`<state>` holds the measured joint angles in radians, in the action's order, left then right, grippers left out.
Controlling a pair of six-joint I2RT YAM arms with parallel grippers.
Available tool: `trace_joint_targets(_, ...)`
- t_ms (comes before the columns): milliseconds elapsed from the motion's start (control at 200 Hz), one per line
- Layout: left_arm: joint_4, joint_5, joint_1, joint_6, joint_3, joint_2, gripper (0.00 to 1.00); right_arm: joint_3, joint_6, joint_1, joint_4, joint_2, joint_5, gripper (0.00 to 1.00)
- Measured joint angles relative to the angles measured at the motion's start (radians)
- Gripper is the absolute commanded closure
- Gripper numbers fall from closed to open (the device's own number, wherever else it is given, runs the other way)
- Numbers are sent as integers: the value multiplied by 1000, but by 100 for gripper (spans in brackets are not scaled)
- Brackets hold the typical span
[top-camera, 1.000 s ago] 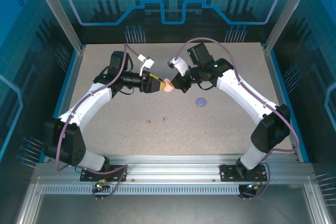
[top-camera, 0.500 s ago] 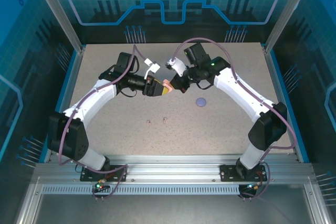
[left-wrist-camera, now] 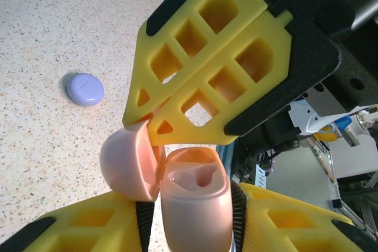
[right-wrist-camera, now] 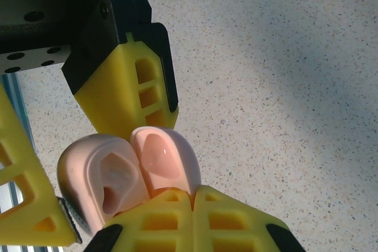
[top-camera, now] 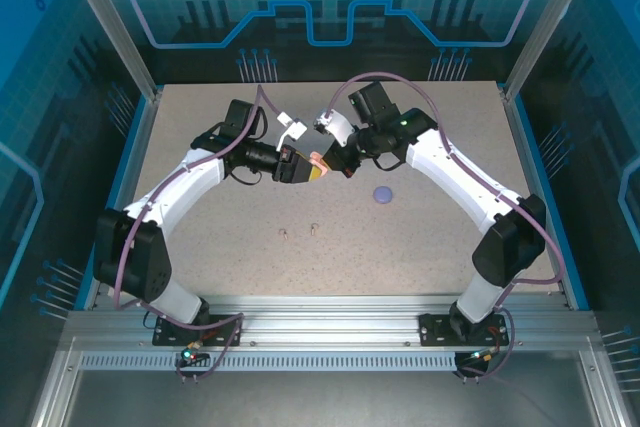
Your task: Insert the wireless bluetooth earbuds into the charging case
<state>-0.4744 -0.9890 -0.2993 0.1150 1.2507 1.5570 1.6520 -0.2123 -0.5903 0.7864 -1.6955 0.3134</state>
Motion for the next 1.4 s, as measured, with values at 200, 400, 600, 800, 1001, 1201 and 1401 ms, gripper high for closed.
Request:
trace_joint_targets(200,2,0,0,-3,0,0,68,7,-3,0,0,-2,0,100)
trace_joint_targets(400,18,-1,0,-16,0,0,59,11,-3,-1,0,-5,-8,100)
trace_joint_targets(600,38,-2,0,-16,0,0,61,13,-3,-3,-1,-6,-18,100)
trace_joint_targets(800,39,-2,0,-20,0,0,61,14,-3,-4,0,-7,-19,100)
trace_joint_targets(1001,47,-2,2,-27,0,0,59,17,-6,-5,-1,-7,-26,100)
trace_joint_targets(1201,57,0,3,-35,-1,0,67,20,-7,-5,-1,-7,-27,100)
trace_joint_targets(1401,75,-1,8,-37,-7,0,79,22,-7,-5,-1,-7,-40,100)
